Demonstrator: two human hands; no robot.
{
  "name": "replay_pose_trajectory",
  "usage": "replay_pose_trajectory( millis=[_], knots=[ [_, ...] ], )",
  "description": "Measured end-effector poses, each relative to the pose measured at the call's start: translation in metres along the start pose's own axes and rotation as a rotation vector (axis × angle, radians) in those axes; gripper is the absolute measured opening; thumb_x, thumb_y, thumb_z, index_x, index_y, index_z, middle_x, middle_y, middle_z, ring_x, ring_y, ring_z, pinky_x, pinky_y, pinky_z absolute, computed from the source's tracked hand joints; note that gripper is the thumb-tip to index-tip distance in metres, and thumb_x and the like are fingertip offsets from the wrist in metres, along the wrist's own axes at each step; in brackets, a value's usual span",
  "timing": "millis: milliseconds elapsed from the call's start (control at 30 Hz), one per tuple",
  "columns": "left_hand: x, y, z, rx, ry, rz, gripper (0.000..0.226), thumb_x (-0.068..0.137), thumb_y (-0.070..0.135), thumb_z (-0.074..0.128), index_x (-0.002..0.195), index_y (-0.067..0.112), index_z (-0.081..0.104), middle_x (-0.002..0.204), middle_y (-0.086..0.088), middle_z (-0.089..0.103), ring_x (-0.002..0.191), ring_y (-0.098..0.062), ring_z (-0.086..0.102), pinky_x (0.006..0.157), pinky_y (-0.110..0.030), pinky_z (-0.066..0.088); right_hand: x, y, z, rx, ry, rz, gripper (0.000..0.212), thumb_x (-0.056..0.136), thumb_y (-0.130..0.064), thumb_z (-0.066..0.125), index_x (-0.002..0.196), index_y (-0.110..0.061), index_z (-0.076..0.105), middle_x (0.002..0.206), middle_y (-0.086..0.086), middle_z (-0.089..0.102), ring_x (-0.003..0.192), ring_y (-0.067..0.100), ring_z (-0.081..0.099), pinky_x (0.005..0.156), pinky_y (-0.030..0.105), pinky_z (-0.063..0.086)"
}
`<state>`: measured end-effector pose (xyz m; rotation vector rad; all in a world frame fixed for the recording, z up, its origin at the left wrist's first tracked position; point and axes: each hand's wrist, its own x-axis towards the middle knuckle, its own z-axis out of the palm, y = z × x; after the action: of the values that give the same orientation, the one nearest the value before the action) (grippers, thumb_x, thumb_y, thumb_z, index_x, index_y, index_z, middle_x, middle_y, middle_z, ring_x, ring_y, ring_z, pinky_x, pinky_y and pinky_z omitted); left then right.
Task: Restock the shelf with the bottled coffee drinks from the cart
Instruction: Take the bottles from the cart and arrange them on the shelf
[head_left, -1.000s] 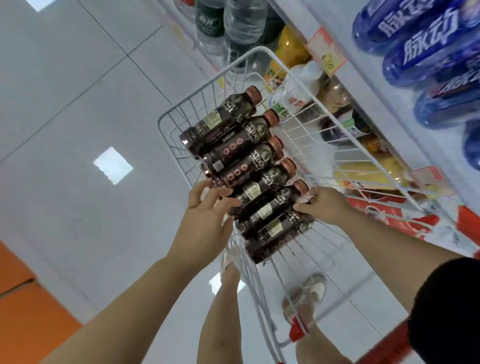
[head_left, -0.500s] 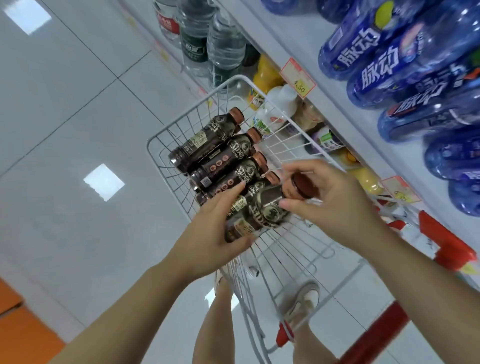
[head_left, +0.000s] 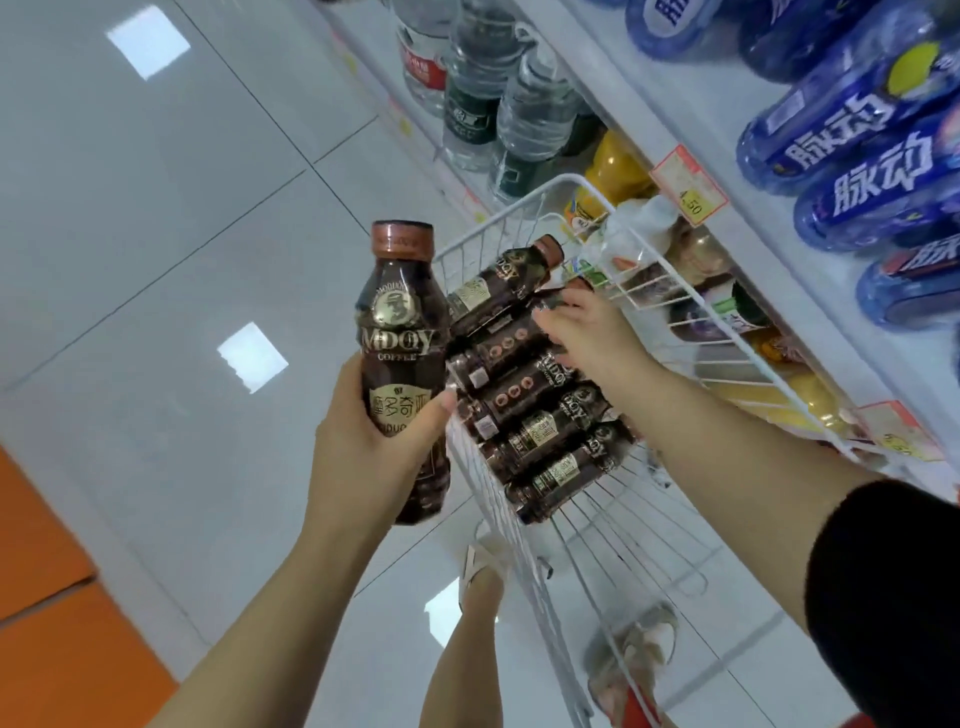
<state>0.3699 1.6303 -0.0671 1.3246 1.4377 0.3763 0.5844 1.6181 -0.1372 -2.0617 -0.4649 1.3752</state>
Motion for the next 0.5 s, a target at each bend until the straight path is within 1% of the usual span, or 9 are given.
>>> replay_pose_trajectory(
  millis=[33,100,133,200,267,333,400,467,500],
  knots=[
    [0.002,-0.004,-0.004,-0.007,0.019,-0.011,0.049,0.075,0.038,0.072,0.118,0.028,0.051,0.092,0.012,0.065,0.077,0.003,0.062,0.063,-0.016,0.044,0.013,-0.004,0.009,-0.01,0.001,0.017,0.059,0.087,-0.03,0.064,0.137,-0.011,0.04,0.132,0.004,0.051,0.113,0.022,0.056,0.095,0.04,0.049],
    [0.007,-0.012,-0.009,-0.021,0.043,-0.029,0.052,0.074,0.039,0.072,0.12,0.027,0.051,0.093,0.013,0.065,0.078,0.004,0.062,0.064,-0.017,0.044,0.041,-0.012,0.025,-0.009,0.03,0.055,0.06,0.086,-0.029,0.066,0.136,-0.009,0.039,0.123,0.005,0.053,0.103,0.023,0.06,0.082,0.036,0.055],
    [0.009,-0.015,-0.011,-0.033,0.05,-0.038,0.055,0.074,0.039,0.072,0.122,0.027,0.05,0.094,0.013,0.065,0.078,0.004,0.062,0.065,-0.016,0.045,0.054,-0.015,0.032,-0.017,0.064,0.068,0.061,0.083,-0.032,0.068,0.133,-0.008,0.042,0.118,0.006,0.057,0.099,0.024,0.062,0.081,0.038,0.056],
    [0.014,-0.023,-0.011,-0.05,0.053,-0.054,0.057,0.074,0.038,0.073,0.124,0.027,0.049,0.094,0.014,0.065,0.08,0.003,0.063,0.065,-0.014,0.046,0.078,-0.017,0.046,-0.019,0.157,0.09,0.069,0.074,-0.038,0.071,0.13,-0.007,0.043,0.114,0.009,0.062,0.097,0.027,0.064,0.087,0.042,0.055],
    [0.018,-0.03,-0.01,-0.065,0.047,-0.074,0.055,0.074,0.036,0.074,0.123,0.029,0.05,0.091,0.015,0.066,0.079,0.004,0.063,0.061,-0.01,0.048,0.095,-0.018,0.059,-0.017,0.231,0.109,0.076,0.072,-0.041,0.072,0.131,-0.007,0.038,0.117,0.01,0.061,0.098,0.028,0.064,0.088,0.041,0.053],
    [0.021,-0.035,-0.008,-0.081,0.044,-0.089,0.053,0.074,0.034,0.075,0.122,0.03,0.051,0.087,0.016,0.066,0.077,0.005,0.063,0.06,-0.007,0.047,0.105,-0.018,0.07,-0.008,0.288,0.135,0.087,0.07,-0.046,0.074,0.133,-0.005,0.03,0.12,0.012,0.059,0.101,0.03,0.064,0.086,0.041,0.053],
    [0.022,-0.038,-0.005,-0.088,0.038,-0.102,0.054,0.074,0.034,0.075,0.122,0.03,0.051,0.085,0.018,0.067,0.077,0.005,0.063,0.06,-0.006,0.045,0.11,-0.016,0.076,0.021,0.343,0.159,0.106,0.063,-0.052,0.078,0.139,-0.004,0.023,0.12,0.013,0.061,0.1,0.03,0.064,0.083,0.039,0.053],
    [0.023,-0.038,-0.003,-0.088,0.027,-0.107,0.055,0.074,0.034,0.075,0.123,0.03,0.051,0.086,0.019,0.067,0.078,0.006,0.063,0.06,-0.005,0.045,0.108,-0.015,0.076,0.048,0.373,0.195,0.124,0.052,-0.06,0.08,0.144,-0.005,0.017,0.115,0.011,0.063,0.094,0.028,0.066,0.085,0.042,0.055],
    [0.023,-0.038,-0.002,-0.088,0.019,-0.11,0.056,0.074,0.034,0.075,0.124,0.03,0.05,0.087,0.018,0.067,0.078,0.006,0.063,0.06,-0.005,0.045,0.108,-0.014,0.074,0.059,0.352,0.207,0.123,0.052,-0.059,0.081,0.143,-0.004,0.02,0.107,0.01,0.064,0.086,0.024,0.067,0.081,0.041,0.057]
  ],
)
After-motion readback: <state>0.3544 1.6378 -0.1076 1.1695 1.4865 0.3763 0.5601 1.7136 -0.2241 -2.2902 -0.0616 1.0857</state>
